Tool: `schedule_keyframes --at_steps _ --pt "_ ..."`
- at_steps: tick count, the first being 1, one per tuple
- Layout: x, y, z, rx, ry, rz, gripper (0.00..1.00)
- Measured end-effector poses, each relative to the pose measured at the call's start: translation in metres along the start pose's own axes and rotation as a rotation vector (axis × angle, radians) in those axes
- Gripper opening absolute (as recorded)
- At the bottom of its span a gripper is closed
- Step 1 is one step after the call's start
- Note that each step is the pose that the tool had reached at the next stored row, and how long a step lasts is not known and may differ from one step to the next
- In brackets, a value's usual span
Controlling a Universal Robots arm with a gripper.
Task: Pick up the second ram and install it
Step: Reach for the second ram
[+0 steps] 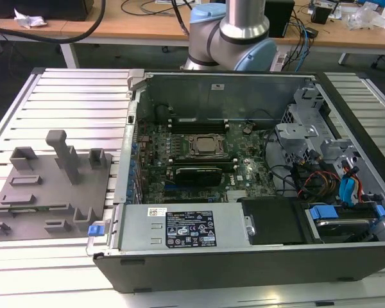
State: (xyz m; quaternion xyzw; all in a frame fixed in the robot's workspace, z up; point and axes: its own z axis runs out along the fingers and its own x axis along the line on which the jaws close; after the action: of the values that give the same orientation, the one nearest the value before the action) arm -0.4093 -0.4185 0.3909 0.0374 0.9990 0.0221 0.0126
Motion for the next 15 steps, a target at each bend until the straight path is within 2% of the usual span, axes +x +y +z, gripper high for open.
schedule_keyframes --at_steps 1,5,8,10,15 --pt "-0.0002 -0.002 0.0 0.0 0.0 0.0 0.11" --pt "-0.0016 -0.0208 0.0004 -0.0001 -0.0001 0.0 0.11" --pt "-0.0023 -0.0304 0.0011 -0.0001 -0.0001 0.0 0.11" --pt "-0.0027 -0.036 0.0016 0.0 0.0 0.0 0.11" --pt "-0.0032 -0.0434 0.0027 -0.0001 -0.0001 0.0 0.11"
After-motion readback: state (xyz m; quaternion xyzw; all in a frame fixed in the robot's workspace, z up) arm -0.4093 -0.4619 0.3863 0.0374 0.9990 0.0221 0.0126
